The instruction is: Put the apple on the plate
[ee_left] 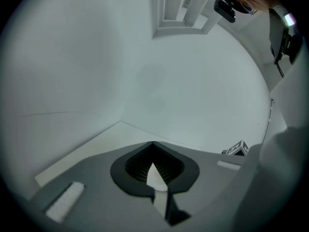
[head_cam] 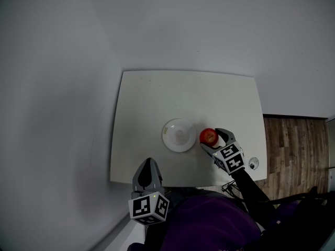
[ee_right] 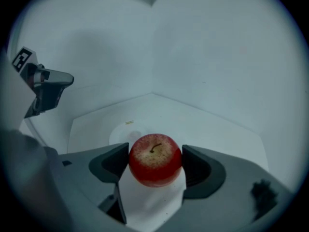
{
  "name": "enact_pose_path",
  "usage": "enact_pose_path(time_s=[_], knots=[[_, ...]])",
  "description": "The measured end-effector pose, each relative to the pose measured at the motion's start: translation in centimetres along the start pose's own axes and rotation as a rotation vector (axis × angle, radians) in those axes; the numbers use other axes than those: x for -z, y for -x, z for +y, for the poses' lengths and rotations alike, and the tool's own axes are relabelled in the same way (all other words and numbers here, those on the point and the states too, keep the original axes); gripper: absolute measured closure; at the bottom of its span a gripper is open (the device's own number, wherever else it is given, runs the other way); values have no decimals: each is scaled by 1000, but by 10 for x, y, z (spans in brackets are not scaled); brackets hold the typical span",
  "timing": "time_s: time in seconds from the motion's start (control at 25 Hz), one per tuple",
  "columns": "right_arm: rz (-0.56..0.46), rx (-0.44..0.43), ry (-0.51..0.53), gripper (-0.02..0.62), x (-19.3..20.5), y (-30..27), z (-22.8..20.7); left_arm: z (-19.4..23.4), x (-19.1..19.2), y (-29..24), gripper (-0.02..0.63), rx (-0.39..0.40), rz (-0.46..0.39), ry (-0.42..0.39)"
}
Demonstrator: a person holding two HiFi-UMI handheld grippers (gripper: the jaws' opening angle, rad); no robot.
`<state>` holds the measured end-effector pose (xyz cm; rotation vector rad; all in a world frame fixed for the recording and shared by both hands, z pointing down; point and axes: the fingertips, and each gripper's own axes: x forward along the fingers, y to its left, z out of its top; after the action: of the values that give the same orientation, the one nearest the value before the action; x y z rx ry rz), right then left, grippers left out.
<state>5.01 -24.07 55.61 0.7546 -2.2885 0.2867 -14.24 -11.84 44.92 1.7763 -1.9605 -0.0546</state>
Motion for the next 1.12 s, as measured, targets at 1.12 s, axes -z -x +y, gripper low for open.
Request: enact_pose_path(time_s=[1.12], knots=[[-4, -156, 118, 252, -44, -60, 61, 47, -6, 17, 601, -115, -28, 38]])
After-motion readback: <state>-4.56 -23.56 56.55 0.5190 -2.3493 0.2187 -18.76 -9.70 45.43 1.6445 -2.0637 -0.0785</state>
